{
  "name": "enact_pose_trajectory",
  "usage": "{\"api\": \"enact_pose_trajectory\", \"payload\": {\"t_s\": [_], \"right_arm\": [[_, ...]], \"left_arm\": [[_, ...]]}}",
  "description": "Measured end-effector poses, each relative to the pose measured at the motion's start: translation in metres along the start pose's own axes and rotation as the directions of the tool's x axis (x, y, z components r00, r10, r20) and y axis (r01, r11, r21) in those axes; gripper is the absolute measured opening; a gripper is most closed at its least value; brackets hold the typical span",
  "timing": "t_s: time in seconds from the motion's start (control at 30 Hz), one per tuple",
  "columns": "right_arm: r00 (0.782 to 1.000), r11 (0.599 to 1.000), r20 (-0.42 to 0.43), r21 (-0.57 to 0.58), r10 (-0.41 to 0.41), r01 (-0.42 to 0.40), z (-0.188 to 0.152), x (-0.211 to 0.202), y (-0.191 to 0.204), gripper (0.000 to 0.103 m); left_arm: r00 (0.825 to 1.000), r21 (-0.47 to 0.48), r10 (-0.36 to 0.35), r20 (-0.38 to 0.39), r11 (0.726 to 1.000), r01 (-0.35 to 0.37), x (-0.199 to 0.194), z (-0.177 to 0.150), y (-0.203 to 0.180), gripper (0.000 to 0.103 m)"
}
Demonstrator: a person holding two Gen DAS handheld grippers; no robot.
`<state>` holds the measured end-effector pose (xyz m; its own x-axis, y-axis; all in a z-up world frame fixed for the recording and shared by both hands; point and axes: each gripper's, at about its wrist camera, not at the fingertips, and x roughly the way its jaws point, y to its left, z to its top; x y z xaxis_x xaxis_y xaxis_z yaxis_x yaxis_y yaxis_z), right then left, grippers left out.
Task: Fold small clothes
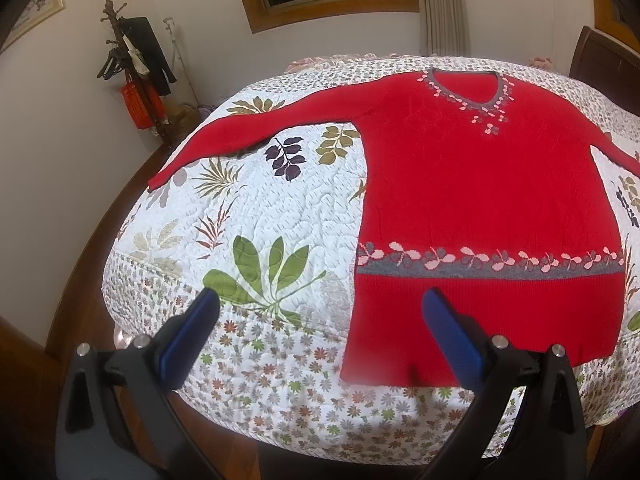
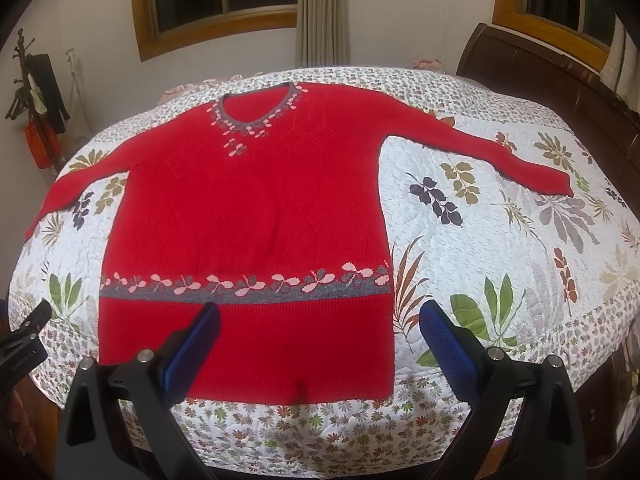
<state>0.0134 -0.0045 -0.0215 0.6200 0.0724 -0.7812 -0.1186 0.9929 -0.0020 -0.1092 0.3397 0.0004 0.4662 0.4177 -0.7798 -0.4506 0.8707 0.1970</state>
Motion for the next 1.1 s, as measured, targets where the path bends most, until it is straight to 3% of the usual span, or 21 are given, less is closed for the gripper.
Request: {"api": "enact_pose_trajectory", "payload": {"t_s": [0.3, 0.5, 0.67, 1.1], "right_arm": [[1.000, 1.000, -0.007, -0.003, 0.009, -0.009, 0.000, 0.007, 0.000, 0.099], [0.999, 0.999, -0.015, 0.018, 0.033, -0.033, 0.016, 0.021, -0.030, 0.099], [0.998, 0.997, 0.010, 0.057, -0.061, 0.061, 0.054, 0.041, -0.101, 0.099], [0.993, 0.974, -0.103, 0.209, -0.066, 0.087, 0.164, 0.142, -0.352, 0.099]], "left_arm": [[1.000, 0.003, -0.001, -0.004, 1.000, 0.001, 0.002, 0.001, -0.003, 0.100], [1.000, 0.039, -0.017, 0.019, 0.999, 0.016, 0.007, 0.024, -0.033, 0.100], [0.994, 0.056, -0.083, 0.064, 0.995, 0.080, 0.009, 0.062, -0.082, 0.100], [0.976, 0.138, -0.209, 0.065, 0.970, 0.199, 0.055, 0.181, -0.295, 0.100]]}}
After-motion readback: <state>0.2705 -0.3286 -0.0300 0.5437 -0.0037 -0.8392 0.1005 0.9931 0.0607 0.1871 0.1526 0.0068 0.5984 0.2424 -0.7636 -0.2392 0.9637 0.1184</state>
